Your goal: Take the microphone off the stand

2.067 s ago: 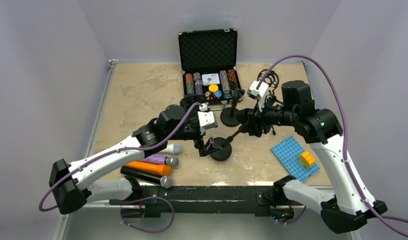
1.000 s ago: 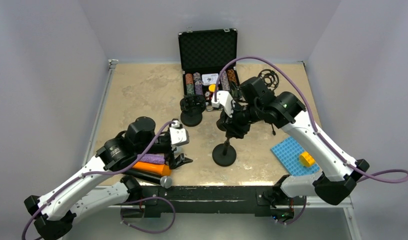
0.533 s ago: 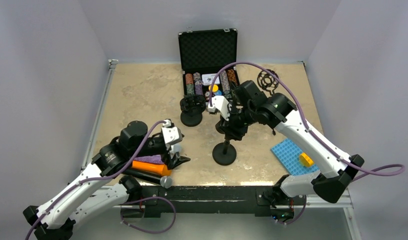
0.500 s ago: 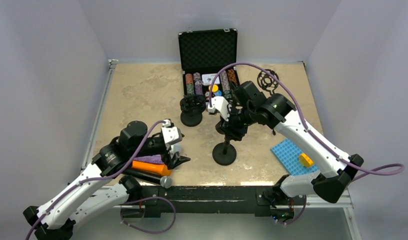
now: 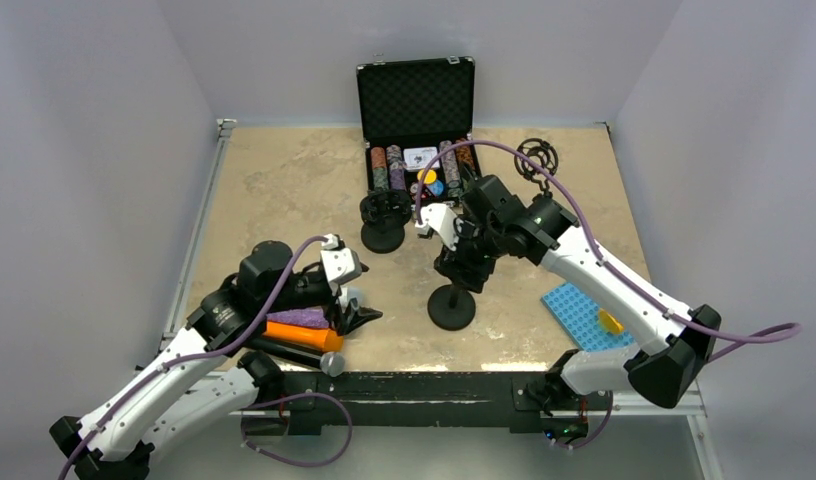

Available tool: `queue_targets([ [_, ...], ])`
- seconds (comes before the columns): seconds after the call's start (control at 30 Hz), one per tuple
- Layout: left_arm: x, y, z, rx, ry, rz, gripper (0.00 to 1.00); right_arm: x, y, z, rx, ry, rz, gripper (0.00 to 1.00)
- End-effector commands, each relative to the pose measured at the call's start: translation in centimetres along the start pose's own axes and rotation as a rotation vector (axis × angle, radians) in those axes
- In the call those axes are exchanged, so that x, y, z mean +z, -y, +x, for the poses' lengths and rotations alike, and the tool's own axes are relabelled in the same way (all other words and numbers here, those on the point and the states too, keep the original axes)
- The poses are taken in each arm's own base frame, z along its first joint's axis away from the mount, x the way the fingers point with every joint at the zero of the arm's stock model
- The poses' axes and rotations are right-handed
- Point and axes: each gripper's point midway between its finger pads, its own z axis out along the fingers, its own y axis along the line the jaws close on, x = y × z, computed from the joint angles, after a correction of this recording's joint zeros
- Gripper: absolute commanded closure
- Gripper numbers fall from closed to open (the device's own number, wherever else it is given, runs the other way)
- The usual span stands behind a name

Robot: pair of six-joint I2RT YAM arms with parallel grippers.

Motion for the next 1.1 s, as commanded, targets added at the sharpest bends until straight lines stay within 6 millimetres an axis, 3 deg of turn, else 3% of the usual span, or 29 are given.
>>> queue_targets([
  [0.0,0.1,-0.4,-0.7,-0.002,0.038,-0.007,0.02,-3.3,1.9,-3.3,0.005,0.09,0.112,0.26],
  [0.13,0.1,-1.0,-0.6,0.007,0.023,-0.029,0.0,-7.2,2.6,-6.1,0.047,0.194,0.154,0.14],
  [0.27,0.2,-1.9,-0.6,0.001,0.002,-0.062,0.0,-9.8,2.7,-7.0,0.069,0.257,0.162,0.1],
  [0.43,-0.1,-3.2,-0.9,0.053,-0.054,-0.109,0.0,-12.0,3.6,-6.0,0.242,0.356,0.16,0.06],
  [0.67,-1.1,-4.6,-2.3,0.189,-0.174,-0.124,0.0,-16.2,7.3,-4.7,0.405,0.57,0.331,0.04],
  [0.87,-2.1,-3.4,-2.6,0.169,-0.294,-0.031,0.0,-17.6,12.4,-2.9,0.719,0.568,0.609,0.01],
  [1.07,-4.1,-6.1,-1.6,0.229,-0.376,-0.194,0.0,-18.4,14.3,-2.0,0.77,0.625,0.742,0.01],
])
